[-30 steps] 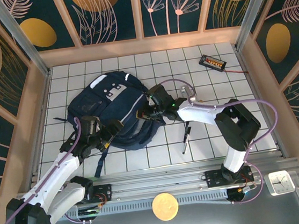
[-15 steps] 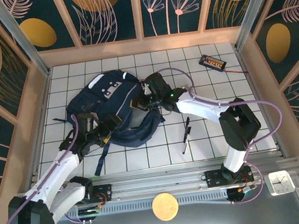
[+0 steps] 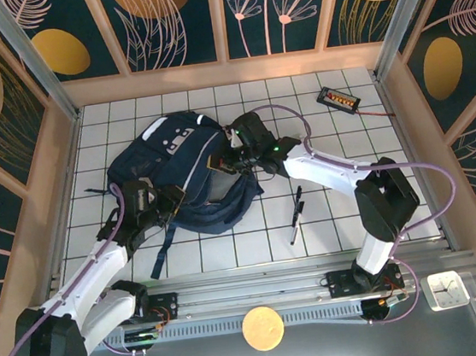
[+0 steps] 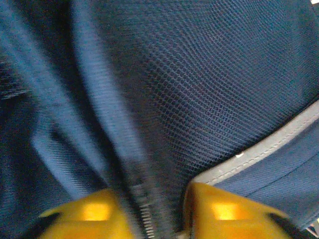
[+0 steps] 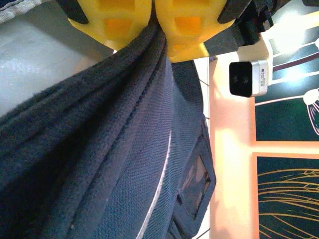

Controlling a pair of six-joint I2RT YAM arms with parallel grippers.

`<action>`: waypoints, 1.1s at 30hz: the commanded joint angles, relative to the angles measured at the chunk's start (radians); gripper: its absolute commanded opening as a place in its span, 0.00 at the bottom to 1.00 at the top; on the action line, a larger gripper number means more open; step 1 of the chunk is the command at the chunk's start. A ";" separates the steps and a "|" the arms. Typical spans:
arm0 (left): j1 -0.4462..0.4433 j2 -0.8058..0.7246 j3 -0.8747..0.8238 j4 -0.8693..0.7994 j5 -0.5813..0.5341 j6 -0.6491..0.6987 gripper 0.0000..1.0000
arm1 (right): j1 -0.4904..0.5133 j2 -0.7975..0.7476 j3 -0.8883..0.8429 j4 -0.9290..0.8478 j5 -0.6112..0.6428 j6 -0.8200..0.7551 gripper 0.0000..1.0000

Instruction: Pack the student bag

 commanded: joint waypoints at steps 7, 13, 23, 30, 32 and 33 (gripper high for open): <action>0.006 -0.057 -0.018 0.152 0.045 -0.099 0.00 | -0.015 -0.076 -0.002 0.088 -0.135 -0.131 0.22; 0.007 -0.090 -0.080 0.333 0.111 -0.293 0.00 | -0.012 -0.040 -0.025 0.117 -0.312 -0.326 0.58; 0.025 -0.066 -0.026 0.399 0.192 -0.374 0.00 | 0.014 -0.045 0.011 -0.147 -0.145 -0.655 0.58; 0.033 -0.064 0.027 0.391 0.205 -0.401 0.00 | 0.031 -0.193 -0.009 -0.259 0.067 -0.594 0.57; 0.036 -0.060 0.040 0.388 0.211 -0.400 0.00 | 0.037 -0.227 -0.028 -0.288 0.046 -0.564 0.59; 0.036 -0.056 0.045 0.387 0.214 -0.398 0.00 | 0.041 -0.236 -0.041 -0.297 0.028 -0.557 0.59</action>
